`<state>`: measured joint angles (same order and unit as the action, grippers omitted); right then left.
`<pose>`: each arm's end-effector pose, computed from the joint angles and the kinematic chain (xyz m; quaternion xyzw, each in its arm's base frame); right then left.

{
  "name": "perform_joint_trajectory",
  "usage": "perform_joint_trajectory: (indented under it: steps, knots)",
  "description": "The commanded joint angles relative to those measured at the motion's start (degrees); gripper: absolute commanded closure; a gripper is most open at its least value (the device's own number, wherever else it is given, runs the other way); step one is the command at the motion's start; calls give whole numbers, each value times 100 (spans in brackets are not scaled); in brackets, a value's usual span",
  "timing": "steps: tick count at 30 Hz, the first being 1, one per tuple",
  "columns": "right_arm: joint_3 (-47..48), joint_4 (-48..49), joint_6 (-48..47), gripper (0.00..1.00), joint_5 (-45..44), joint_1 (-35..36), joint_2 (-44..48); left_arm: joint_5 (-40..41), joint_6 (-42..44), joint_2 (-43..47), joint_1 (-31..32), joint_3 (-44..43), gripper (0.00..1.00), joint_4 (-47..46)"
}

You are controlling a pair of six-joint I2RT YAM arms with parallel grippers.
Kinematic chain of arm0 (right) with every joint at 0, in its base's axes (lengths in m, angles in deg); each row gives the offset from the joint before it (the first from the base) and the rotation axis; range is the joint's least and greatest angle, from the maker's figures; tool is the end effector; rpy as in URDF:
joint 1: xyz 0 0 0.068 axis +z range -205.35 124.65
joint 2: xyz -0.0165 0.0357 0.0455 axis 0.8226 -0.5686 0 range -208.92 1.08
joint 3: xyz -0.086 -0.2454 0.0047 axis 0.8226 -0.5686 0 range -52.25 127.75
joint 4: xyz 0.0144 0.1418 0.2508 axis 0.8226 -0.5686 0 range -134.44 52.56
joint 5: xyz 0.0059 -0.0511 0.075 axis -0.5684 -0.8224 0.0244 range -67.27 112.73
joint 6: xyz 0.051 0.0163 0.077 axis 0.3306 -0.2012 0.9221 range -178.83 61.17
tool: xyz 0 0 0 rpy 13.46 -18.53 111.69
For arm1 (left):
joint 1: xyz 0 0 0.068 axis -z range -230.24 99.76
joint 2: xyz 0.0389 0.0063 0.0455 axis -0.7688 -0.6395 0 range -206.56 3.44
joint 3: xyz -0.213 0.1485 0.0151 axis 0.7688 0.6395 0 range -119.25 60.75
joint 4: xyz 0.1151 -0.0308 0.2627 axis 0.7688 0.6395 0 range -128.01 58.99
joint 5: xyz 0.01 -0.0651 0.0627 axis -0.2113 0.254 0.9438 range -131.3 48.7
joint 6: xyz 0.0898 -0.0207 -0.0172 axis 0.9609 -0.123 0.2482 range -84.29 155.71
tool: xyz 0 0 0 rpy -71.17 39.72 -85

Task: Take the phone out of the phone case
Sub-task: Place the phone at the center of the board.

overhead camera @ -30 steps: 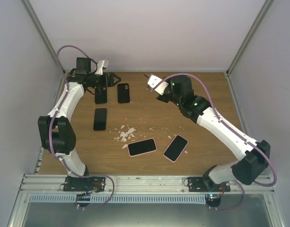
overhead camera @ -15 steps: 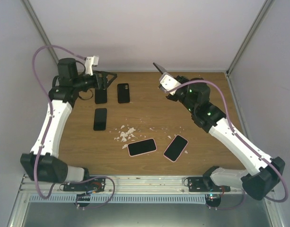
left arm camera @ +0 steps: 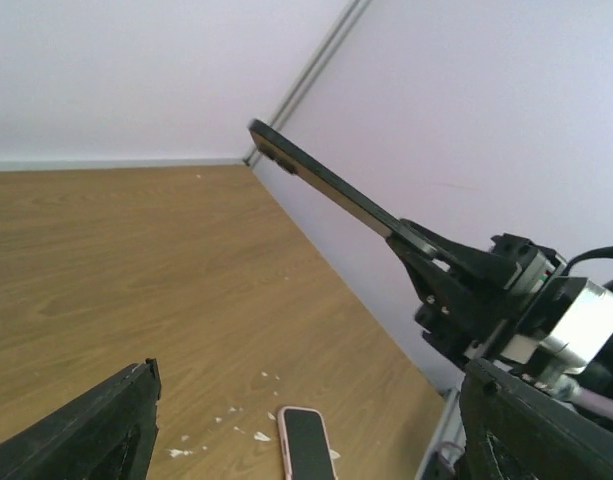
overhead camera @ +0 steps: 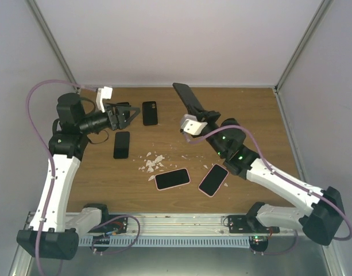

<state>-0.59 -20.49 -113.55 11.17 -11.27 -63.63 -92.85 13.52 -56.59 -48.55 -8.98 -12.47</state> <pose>0.2629 0.2309 0.3476 -0.4678 0.4979 -0.1359 0.7175 0.2741 -0.0744 0.4016 0.1301 0.7536 -0.4518 0.4594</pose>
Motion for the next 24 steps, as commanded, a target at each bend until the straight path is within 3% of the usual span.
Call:
perform_joint_trajectory:
  steps: [1, 12, 24]
  knots:
    - [-160, 1974, -1286, 99, -367, 506, -266, -501, -457, 237, -95, 337, 18, -454]
    - [-215, 3871, -2784, 100, -541, 1312, -1307, -1011, -1744, 786, -684, 1353, 19, -1409]
    - [245, 4530, -3167, 99, -536, 1965, -2311, -989, -2016, 1175, -1145, 1790, 25, -1474]
